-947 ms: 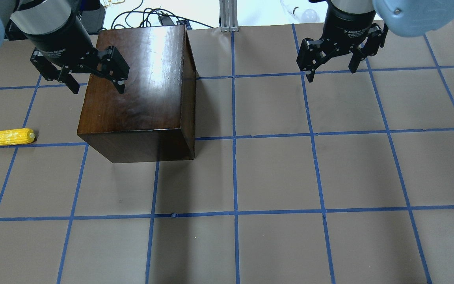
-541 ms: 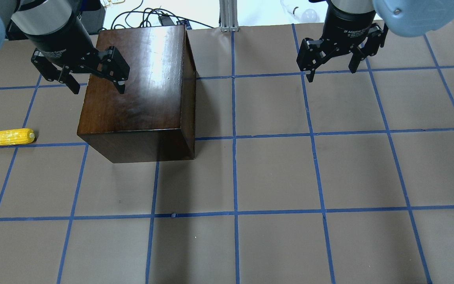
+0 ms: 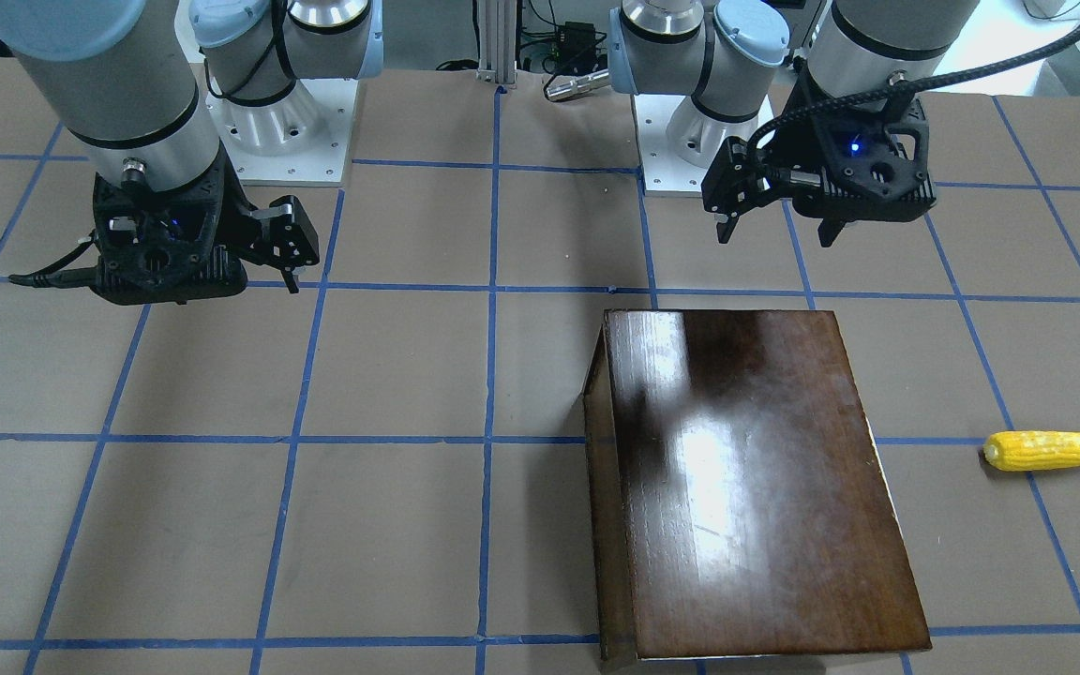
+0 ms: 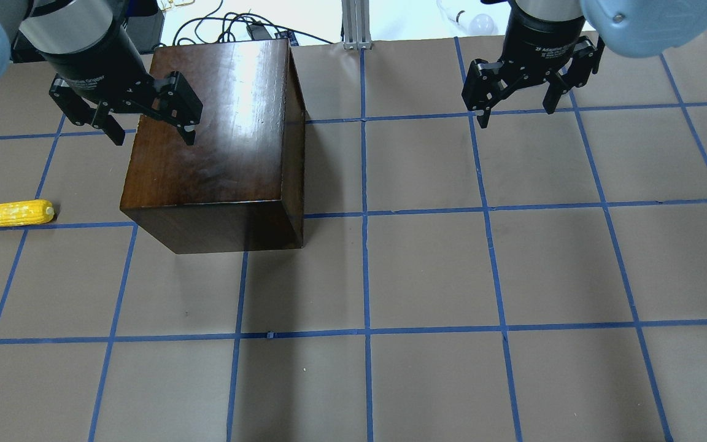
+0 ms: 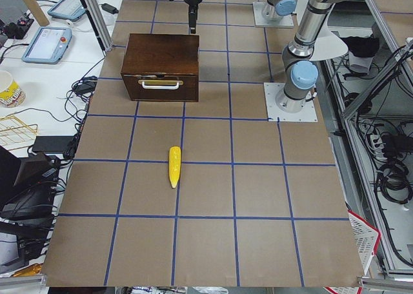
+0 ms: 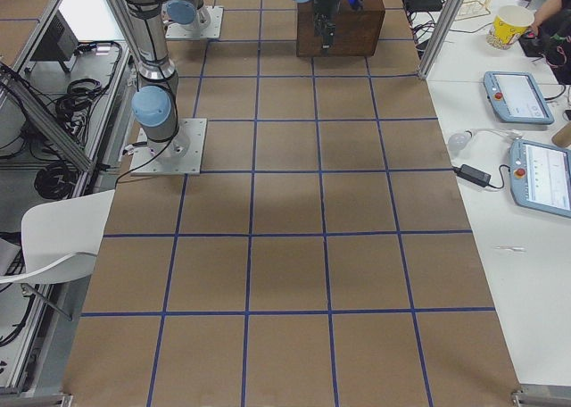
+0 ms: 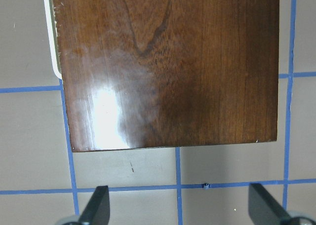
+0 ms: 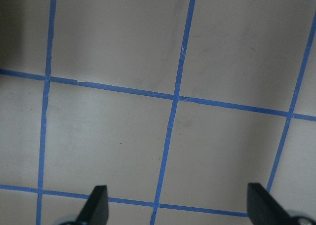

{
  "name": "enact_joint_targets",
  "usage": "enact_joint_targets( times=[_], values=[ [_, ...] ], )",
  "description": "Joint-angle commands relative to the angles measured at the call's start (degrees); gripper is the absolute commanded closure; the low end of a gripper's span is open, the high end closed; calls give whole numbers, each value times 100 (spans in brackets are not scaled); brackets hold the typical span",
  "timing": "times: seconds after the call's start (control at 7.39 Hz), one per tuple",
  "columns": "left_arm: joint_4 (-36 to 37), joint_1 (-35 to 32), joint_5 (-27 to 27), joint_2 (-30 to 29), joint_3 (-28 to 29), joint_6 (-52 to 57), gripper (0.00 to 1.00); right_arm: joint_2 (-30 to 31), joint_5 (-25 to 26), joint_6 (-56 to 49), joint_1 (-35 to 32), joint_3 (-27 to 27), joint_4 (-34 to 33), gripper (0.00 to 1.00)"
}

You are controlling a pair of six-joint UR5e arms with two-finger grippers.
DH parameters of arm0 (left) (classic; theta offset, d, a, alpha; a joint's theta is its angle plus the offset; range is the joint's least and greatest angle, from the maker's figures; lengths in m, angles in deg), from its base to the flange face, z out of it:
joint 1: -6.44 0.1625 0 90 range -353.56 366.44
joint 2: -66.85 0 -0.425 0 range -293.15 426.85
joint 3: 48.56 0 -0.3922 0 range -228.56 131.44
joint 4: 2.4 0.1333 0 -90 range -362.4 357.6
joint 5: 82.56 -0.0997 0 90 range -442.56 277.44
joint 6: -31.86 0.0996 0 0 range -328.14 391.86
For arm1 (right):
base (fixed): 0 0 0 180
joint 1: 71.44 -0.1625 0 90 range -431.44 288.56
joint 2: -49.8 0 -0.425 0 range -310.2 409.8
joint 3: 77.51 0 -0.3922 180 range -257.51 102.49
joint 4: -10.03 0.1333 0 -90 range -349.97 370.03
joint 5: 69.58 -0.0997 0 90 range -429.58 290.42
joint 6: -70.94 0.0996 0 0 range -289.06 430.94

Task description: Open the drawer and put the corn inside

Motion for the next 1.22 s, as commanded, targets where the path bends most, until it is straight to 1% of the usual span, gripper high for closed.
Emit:
enact_joint_targets(
  times=[0.0,0.54,0.68,0.95,1.08],
  values=[
    [7,16,-29,11,8,23,0,0,0,-6,0,0,-4,0],
    [16,42,50,-15,86,49,0,0,0,3,0,0,-4,0],
    [7,69,41,-16,95,241,0,0,0,3,0,0,5,0],
    [-28,497,154,11,113,706,0,0,0,3,0,0,-4,0],
    [-45,856,216,20,43,1205,0,0,0,3,0,0,-4,0]
  ],
)
